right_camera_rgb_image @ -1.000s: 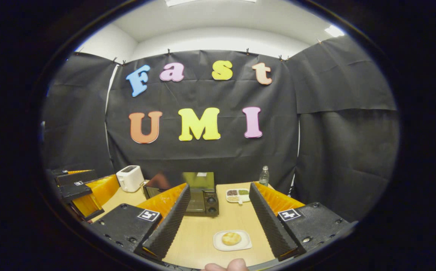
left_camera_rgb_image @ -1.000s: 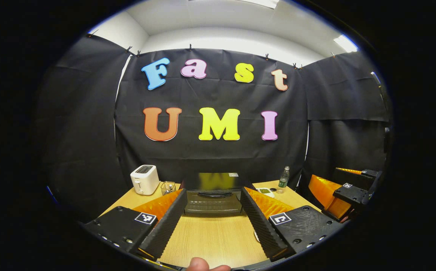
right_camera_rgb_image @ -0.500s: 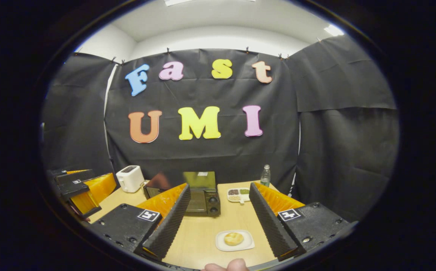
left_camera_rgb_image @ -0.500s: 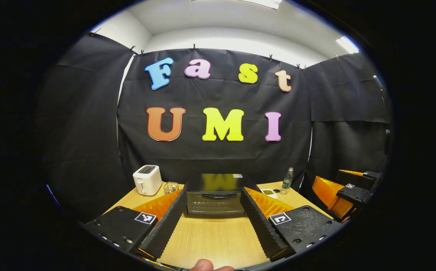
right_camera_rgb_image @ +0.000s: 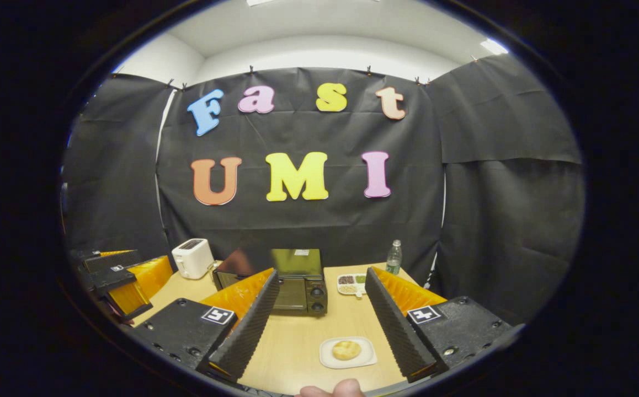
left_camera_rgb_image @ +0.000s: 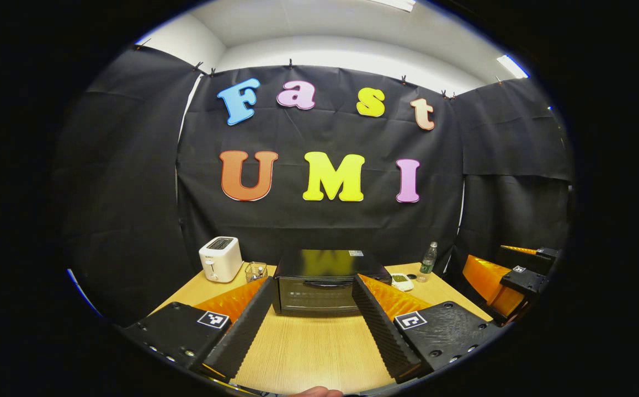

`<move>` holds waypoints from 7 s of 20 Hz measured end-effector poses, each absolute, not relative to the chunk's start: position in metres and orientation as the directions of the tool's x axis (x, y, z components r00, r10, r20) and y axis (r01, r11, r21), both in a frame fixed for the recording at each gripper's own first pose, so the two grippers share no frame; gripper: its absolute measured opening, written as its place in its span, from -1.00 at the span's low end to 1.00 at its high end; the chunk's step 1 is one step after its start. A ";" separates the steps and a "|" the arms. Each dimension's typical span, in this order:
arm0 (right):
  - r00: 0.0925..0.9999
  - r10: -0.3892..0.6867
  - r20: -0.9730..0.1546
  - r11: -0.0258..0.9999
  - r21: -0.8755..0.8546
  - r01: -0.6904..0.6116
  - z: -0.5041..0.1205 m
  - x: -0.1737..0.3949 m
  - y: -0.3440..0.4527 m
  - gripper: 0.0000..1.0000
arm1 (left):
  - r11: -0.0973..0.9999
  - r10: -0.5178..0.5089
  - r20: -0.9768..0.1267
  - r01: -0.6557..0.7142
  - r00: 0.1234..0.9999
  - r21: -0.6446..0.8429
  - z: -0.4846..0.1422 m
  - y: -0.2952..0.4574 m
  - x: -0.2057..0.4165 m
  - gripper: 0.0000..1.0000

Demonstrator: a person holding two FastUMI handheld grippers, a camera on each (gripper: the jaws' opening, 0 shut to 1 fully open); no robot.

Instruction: Open the electric oven with the left hand, put the food in, and close the electric oven.

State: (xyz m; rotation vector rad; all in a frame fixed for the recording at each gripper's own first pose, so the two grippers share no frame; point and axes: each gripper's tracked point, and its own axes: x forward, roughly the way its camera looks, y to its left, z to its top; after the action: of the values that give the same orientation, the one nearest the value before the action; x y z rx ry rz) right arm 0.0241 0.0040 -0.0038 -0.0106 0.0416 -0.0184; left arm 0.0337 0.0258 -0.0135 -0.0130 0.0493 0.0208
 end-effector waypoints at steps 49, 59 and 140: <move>0.930 -0.290 -0.224 0.956 -0.037 0.290 -0.061 0.018 -0.144 0.97 | 0.997 -0.073 -0.652 0.059 0.754 -0.043 -0.323 0.004 0.164 0.90; 0.930 -0.258 -0.263 0.966 -0.041 0.256 -0.081 0.013 -0.142 0.96 | 0.995 -0.091 -0.604 0.090 0.792 -0.032 -0.303 0.007 0.157 0.89; 0.927 0.031 -0.375 0.938 0.331 0.102 -0.265 0.344 0.173 0.93 | 0.993 0.098 -0.363 -0.113 0.926 -0.019 -0.076 0.208 0.031 0.89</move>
State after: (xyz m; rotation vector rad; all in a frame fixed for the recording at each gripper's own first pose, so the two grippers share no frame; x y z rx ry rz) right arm 0.3445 0.1727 -0.2646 0.3543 0.3857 -0.0372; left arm 0.0308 0.2085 -0.0763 -0.0402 0.3705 0.1083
